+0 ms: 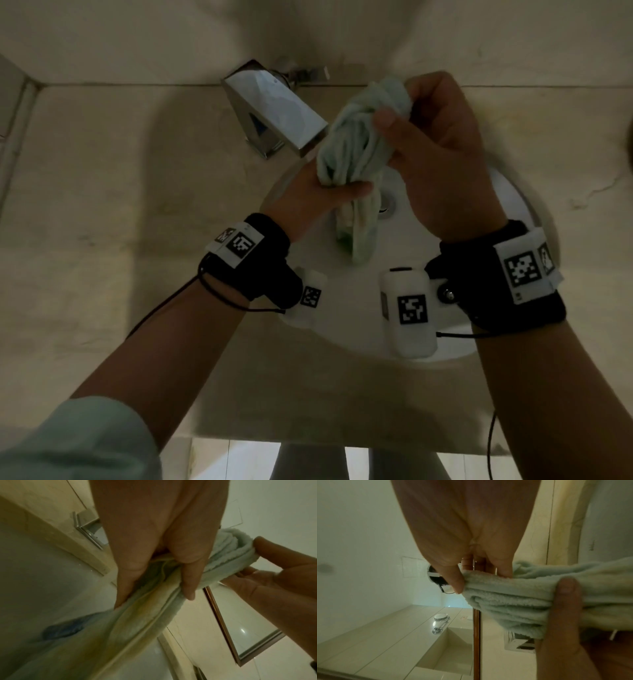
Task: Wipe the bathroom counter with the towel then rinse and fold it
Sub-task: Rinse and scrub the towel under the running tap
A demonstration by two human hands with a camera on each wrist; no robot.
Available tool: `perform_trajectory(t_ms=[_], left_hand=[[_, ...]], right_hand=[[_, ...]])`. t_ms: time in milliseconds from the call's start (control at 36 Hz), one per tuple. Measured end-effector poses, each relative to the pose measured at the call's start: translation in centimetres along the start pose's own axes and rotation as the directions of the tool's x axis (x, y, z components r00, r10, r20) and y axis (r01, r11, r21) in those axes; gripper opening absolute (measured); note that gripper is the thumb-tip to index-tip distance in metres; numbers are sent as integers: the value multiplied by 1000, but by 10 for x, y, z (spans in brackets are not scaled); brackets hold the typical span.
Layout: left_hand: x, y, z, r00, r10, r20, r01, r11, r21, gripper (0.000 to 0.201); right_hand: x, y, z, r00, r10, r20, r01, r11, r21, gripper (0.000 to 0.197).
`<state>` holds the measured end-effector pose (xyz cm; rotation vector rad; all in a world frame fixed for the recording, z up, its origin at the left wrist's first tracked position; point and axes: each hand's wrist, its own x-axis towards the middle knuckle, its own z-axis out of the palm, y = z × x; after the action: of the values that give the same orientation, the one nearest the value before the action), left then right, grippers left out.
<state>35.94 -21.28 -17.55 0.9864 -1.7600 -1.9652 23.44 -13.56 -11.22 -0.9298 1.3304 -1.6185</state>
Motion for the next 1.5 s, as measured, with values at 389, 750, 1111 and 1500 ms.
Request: perform_trajectory(t_ms=[389, 750, 1111, 1500], left_hand=[[30, -23, -21, 965, -261, 3, 128, 486, 865, 26], [32, -36, -13, 866, -497, 58, 81, 252, 964, 91], [61, -78, 4, 727, -685, 33, 70, 121, 990, 135], [76, -124, -7, 853, -520, 35, 3, 71, 997, 134]], right_hand=[[7, 70, -44, 964, 256, 71, -133, 696, -705, 64], [14, 150, -43, 767, 569, 298, 246, 167, -955, 64], [12, 190, -32, 878, 436, 198, 103, 232, -967, 97], [10, 219, -16, 857, 506, 93, 15, 156, -988, 123]])
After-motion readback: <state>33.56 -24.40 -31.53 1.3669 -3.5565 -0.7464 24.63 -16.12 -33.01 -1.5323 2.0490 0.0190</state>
